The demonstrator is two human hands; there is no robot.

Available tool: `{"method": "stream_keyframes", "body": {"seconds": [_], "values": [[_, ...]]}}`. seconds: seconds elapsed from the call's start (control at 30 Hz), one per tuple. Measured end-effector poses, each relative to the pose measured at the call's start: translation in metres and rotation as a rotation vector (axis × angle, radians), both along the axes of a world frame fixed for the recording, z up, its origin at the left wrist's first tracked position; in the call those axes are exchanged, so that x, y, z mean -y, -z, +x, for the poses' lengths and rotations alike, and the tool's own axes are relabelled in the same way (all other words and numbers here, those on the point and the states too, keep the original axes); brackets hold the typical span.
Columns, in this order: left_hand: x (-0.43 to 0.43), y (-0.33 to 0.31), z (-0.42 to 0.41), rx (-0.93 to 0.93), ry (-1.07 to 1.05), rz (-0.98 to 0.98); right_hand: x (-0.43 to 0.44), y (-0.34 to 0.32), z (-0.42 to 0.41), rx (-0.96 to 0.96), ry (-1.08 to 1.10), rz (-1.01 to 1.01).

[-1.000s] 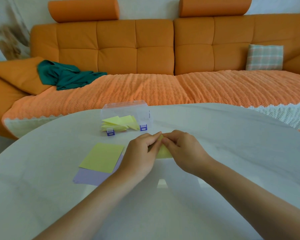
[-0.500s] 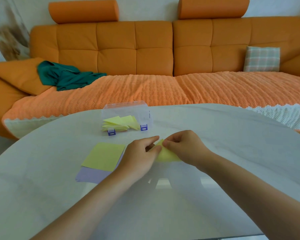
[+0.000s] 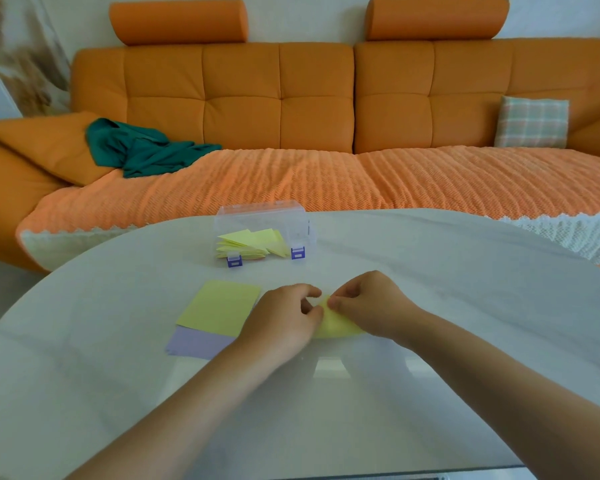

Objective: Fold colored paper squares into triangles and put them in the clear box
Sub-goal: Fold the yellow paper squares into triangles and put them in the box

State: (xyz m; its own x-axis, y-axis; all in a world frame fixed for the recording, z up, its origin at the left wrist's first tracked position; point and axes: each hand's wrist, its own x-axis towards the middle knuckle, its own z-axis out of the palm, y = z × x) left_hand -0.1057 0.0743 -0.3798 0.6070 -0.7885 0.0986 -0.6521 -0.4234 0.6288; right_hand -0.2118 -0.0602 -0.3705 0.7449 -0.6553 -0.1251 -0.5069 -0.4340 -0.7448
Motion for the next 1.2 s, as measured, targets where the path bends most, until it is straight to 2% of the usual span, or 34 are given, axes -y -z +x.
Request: {"method": "stream_keyframes", "body": {"seconds": [0.07, 0.1, 0.3, 0.47, 0.53, 0.6, 0.7, 0.93, 1.2], "values": [[-0.002, 0.000, 0.001, 0.194, 0.051, 0.019, -0.001, 0.000, 0.002, -0.047, -0.008, -0.034], [-0.003, 0.001, 0.001, 0.233, 0.100, 0.010, -0.002, 0.000, 0.002, -0.072, -0.021, -0.063], [-0.008, 0.002, 0.005, 0.256, 0.239, 0.080, -0.011, -0.002, 0.005, -0.197, -0.046, -0.264], [-0.013, -0.002, 0.005, 0.269, 0.293, 0.146, -0.014, 0.001, 0.003, -0.225, -0.108, -0.627], [-0.014, -0.003, 0.004, 0.283, 0.303, 0.157, -0.013, -0.001, 0.001, -0.195, -0.142, -0.702], [-0.015, -0.003, 0.003, 0.299, 0.318, 0.156, -0.010, -0.002, -0.003, -0.148, -0.195, -0.718], [-0.016, -0.002, 0.002, 0.336, 0.347, 0.129, -0.008, -0.004, -0.004, -0.185, -0.269, -0.706], [-0.024, 0.001, -0.003, 0.568, 0.457, 0.065, -0.006, -0.005, 0.002, -0.216, -0.217, -0.554], [-0.037, 0.003, -0.022, 0.608, 0.470, 0.124, -0.007, -0.007, 0.000, -0.235, -0.190, -0.515]]}}
